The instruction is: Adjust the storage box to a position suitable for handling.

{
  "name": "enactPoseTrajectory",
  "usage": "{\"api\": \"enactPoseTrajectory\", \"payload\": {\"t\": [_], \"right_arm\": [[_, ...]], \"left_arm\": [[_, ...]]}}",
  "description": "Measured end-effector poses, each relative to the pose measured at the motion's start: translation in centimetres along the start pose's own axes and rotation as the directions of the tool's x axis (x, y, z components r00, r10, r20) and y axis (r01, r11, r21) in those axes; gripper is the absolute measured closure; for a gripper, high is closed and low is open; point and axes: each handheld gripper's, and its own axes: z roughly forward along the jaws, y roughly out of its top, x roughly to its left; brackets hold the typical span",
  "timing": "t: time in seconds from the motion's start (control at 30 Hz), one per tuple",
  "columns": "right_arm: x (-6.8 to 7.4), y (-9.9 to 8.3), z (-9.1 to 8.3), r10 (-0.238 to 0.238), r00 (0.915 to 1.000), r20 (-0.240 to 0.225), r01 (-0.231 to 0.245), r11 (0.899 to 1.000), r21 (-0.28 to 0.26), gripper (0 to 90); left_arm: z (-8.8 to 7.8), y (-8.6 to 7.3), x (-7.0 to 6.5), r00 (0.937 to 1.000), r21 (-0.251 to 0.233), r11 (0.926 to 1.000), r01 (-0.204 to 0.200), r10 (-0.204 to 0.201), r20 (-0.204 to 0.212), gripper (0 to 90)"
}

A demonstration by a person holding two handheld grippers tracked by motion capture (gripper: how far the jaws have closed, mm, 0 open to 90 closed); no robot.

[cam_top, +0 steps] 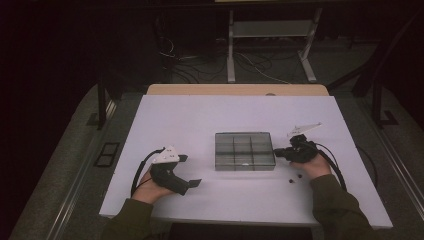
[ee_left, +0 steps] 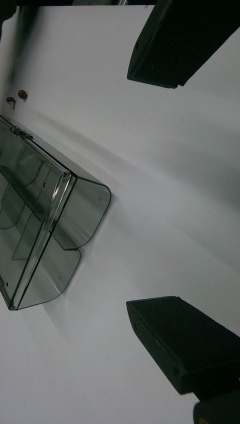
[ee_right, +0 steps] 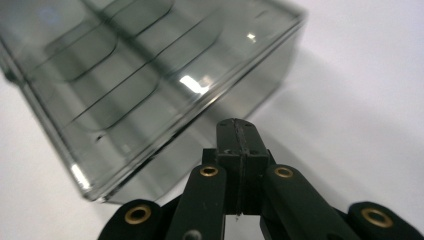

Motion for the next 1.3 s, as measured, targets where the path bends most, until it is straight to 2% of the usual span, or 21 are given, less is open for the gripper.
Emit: {"api": "enactPoseTrajectory", "payload": {"t": [0.07,0.2,0.33,0.47,0.7,0.9,1.17,1.3], "right_arm": [[-0.8,0.7,-0.9,0.015,0.9995,0.027,-0.014,0.999,-0.028,89.1],[-1.3,2.3,-1.7,0.028,0.9995,0.017,-0.027,0.997,-0.068,89.0],[-0.9,4.9,-0.9,0.018,0.9998,-0.011,-0.019,0.995,-0.097,89.0],[-0.6,6.2,-0.2,0.011,0.9998,-0.019,-0.013,0.996,-0.093,89.1],[-0.4,9.0,1.9,0.005,0.9997,-0.026,-0.006,0.999,-0.053,89.0],[-0.4,10.6,4.0,0.015,0.9995,-0.029,-0.016,1.000,-0.019,89.0],[-0.1,11.5,7.1,-0.003,0.9989,-0.047,0.005,0.999,0.054,89.1],[0.0,11.4,7.8,0.000,0.9989,-0.047,0.004,0.997,0.075,89.1]], "left_arm": [[0.0,0.0,0.0,1.0000,-0.001,1.0000,0.002,-0.002,0.002,0.0],[0.0,-0.1,0.1,1.0000,-0.001,1.0000,0.003,-0.003,-0.002,0.0],[-0.1,0.0,0.3,0.9998,-0.016,0.9998,0.014,-0.014,-0.011,0.0],[-0.1,-0.1,0.3,0.9997,-0.023,0.9995,0.023,-0.023,-0.010,0.0],[0.0,0.0,0.2,0.9998,-0.018,0.9997,0.018,-0.018,-0.009,0.0],[0.0,0.0,0.2,0.9998,-0.018,0.9997,0.017,-0.017,-0.013,0.0],[-0.1,0.0,0.2,0.9998,-0.024,0.9995,0.020,-0.020,-0.007,0.0],[0.0,0.0,0.3,0.9998,-0.022,0.9996,0.018,-0.018,-0.005,0.0]]}}
